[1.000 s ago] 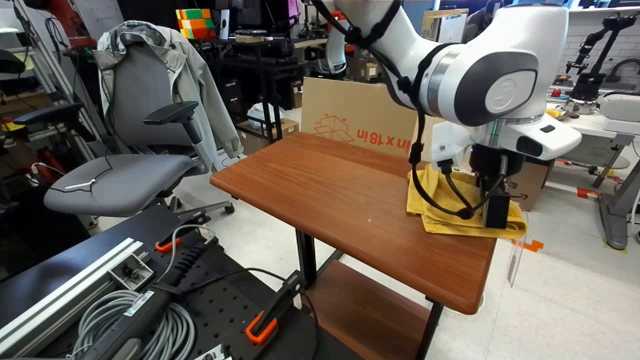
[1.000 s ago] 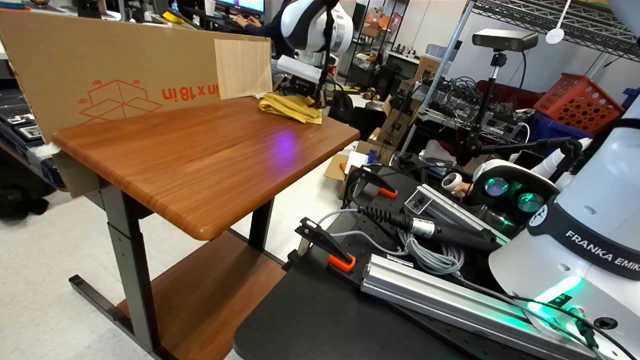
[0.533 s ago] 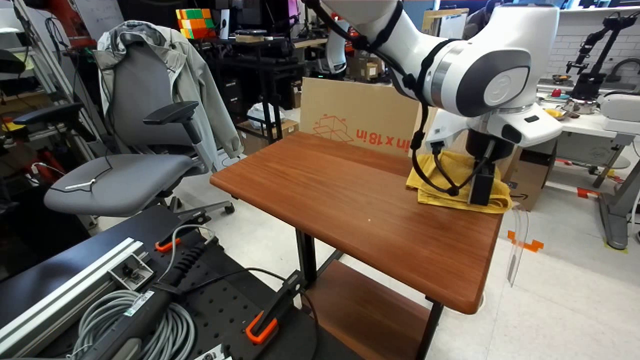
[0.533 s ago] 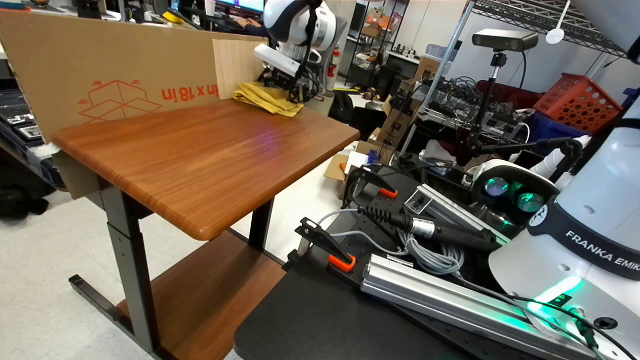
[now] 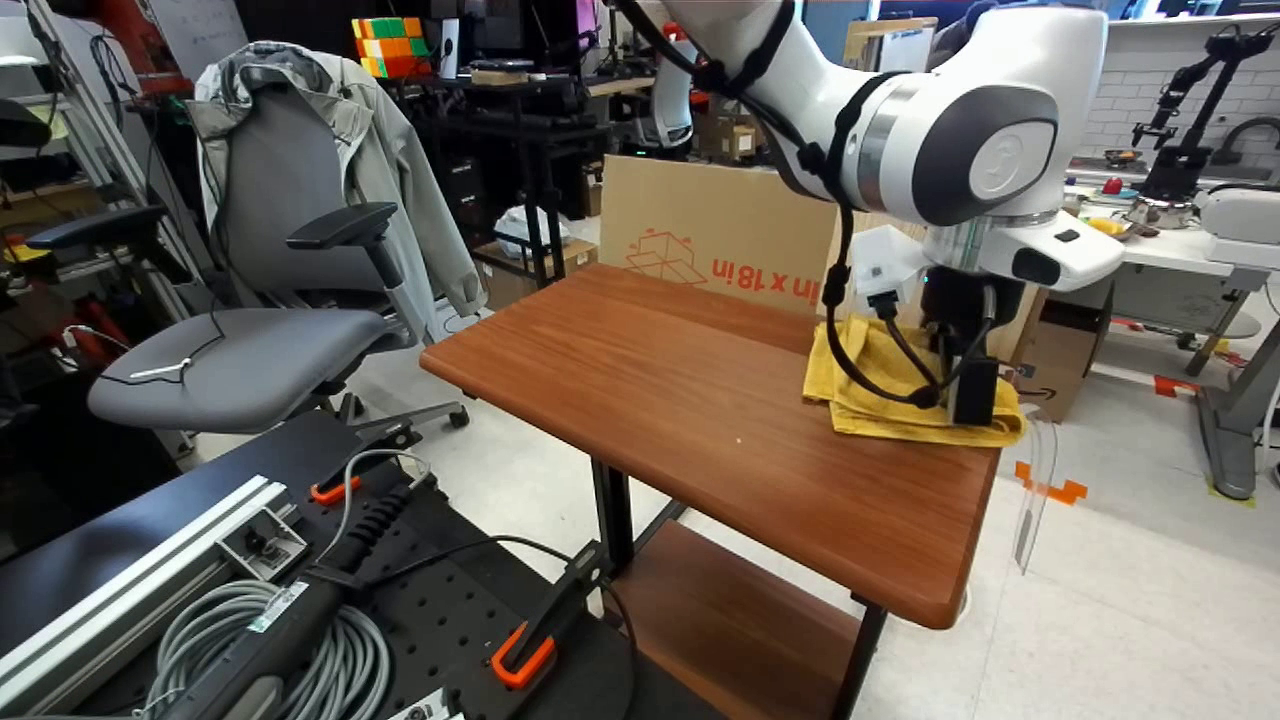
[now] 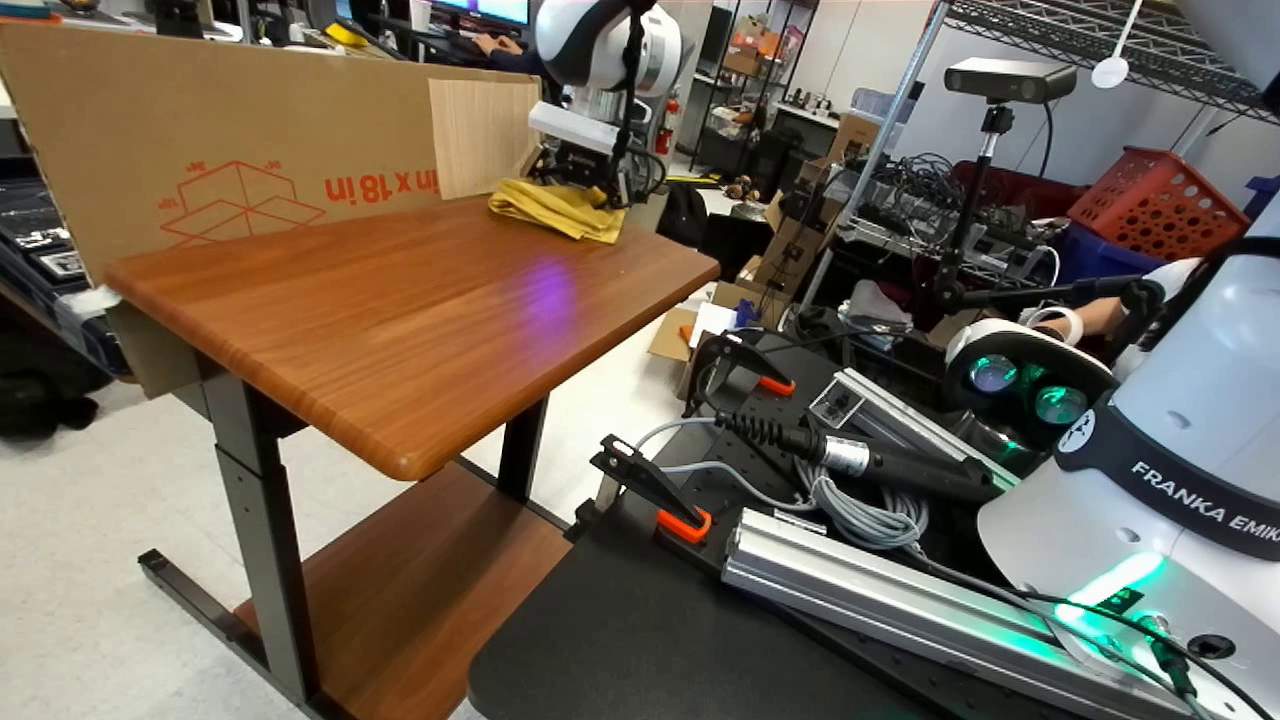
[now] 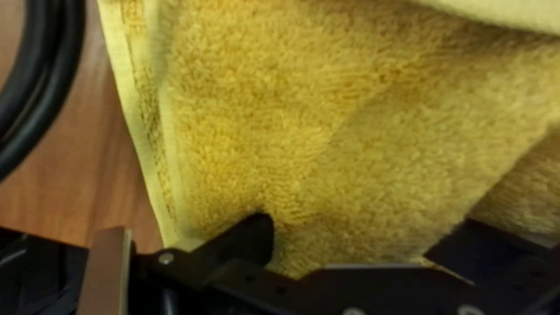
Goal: Use the towel to wipe the table
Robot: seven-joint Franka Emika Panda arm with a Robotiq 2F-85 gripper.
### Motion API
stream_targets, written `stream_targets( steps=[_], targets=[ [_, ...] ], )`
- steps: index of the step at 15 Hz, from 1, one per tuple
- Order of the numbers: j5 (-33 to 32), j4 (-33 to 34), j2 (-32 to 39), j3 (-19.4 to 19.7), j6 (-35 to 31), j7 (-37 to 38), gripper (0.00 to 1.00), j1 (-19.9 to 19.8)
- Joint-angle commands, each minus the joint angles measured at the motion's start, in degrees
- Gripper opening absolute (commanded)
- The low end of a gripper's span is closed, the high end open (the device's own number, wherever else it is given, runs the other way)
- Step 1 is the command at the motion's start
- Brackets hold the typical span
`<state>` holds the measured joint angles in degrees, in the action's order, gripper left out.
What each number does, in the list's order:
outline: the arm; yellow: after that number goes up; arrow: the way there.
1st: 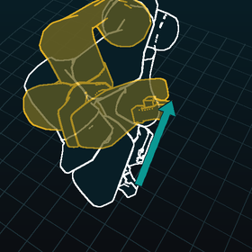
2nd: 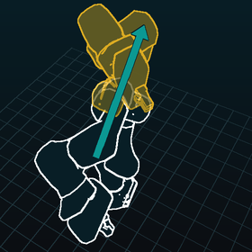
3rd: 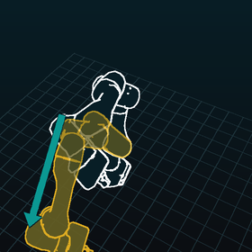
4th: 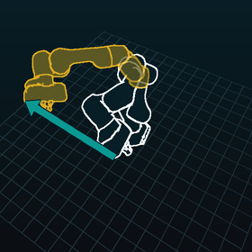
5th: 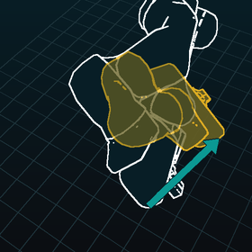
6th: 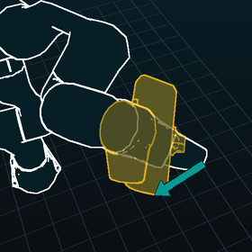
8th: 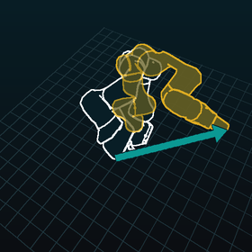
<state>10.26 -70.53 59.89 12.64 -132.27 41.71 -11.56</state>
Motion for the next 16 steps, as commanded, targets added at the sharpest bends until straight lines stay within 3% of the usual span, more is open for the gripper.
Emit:
stream_targets(
  steps=[1,6,13,16],
  targets=[
    [-4.5,-11.1,-5.6,4.1,0.8,-1.5,1.0,1.9],
    [-8.8,-23.6,-11.5,3.3,-2.5,-10.1,1.0,3.8],
    [-11.9,-38.4,-17.5,1.2,-10.7,-19.1,1.0,10.1],
    [-9.8,-41.5,-18.7,-2.7,-15.3,-21.7,1.0,11.1]
  ],
)
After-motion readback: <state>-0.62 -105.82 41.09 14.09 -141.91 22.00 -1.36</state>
